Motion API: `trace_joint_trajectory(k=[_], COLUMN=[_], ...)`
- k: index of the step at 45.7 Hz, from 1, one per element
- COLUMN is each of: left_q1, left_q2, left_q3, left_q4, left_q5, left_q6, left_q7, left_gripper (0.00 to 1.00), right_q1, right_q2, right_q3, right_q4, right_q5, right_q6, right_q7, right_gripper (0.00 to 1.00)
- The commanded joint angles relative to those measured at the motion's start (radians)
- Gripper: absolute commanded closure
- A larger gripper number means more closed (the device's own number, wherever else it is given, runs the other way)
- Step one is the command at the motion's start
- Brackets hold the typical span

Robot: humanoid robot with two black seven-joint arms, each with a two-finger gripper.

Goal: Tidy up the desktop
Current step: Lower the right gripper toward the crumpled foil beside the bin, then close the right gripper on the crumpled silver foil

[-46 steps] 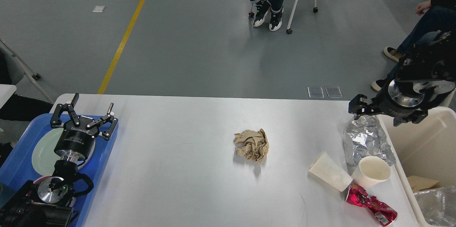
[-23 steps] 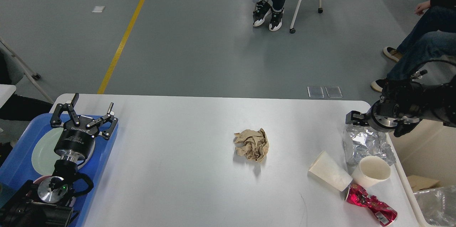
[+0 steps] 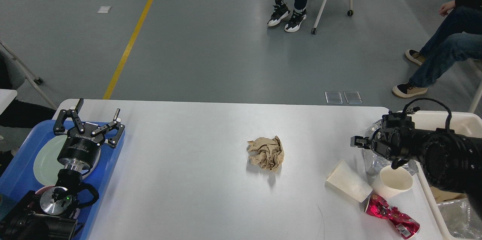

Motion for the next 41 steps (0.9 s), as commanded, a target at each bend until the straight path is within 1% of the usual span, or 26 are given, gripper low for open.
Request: trace_joint_trajectory(k=[1, 6, 14, 15, 18, 22, 26, 27, 32, 38, 41], left_q1=[0.000, 0.000, 0.000, 0.000, 0.000, 0.000, 0.000, 0.000, 0.000, 0.000, 0.000], left_q2=[0.000, 0.000, 0.000, 0.000, 0.000, 0.000, 0.000, 0.000, 0.000, 0.000, 0.000], left_q3=[0.000, 0.000, 0.000, 0.000, 0.000, 0.000, 0.000, 0.000, 0.000, 0.000, 0.000], left_q4=[0.000, -0.001, 0.000, 0.000, 0.000, 0.000, 0.000, 0.000, 0.000, 0.000, 0.000], left_q5=[0.000, 0.000, 0.000, 0.000, 0.000, 0.000, 0.000, 0.000, 0.000, 0.000, 0.000], left_q6=[0.000, 0.000, 0.000, 0.000, 0.000, 0.000, 0.000, 0.000, 0.000, 0.000, 0.000], left_q7=[0.000, 0.000, 0.000, 0.000, 0.000, 0.000, 0.000, 0.000, 0.000, 0.000, 0.000], left_gripper=[0.04, 0.04, 0.04, 0.04, 0.04, 0.04, 0.04, 0.04, 0.04, 0.04, 0.04], right_q1=[-0.017, -0.044, -0.095, -0.096, -0.098, -0.102, -0.104, -0.104, -0.104, -0.106, -0.110], right_q2=[0.001, 0.001, 0.033, 0.035, 0.038, 0.038, 0.036, 0.038, 0.036, 0.036, 0.038], right_q3=[-0.002, -0.002, -0.002, -0.002, 0.000, 0.000, 0.002, 0.003, 0.008, 0.008, 0.008], right_q4=[-0.005, -0.031, -0.088, -0.091, -0.093, -0.094, -0.093, -0.093, -0.091, -0.089, -0.091], right_q5=[-0.002, -0.002, -0.002, 0.000, 0.000, 0.000, 0.001, 0.003, 0.003, 0.003, 0.003], right_q6=[-0.035, -0.043, -0.044, -0.044, -0.046, -0.047, -0.052, -0.052, -0.052, -0.053, -0.053], right_q7=[0.000, 0.000, 0.000, 0.000, 0.000, 0.000, 0.000, -0.001, -0.001, -0.001, -0.001], right_gripper=[0.02, 0.02, 0.02, 0.03, 0.09, 0.11, 0.23, 0.29, 0.47, 0.63, 0.65])
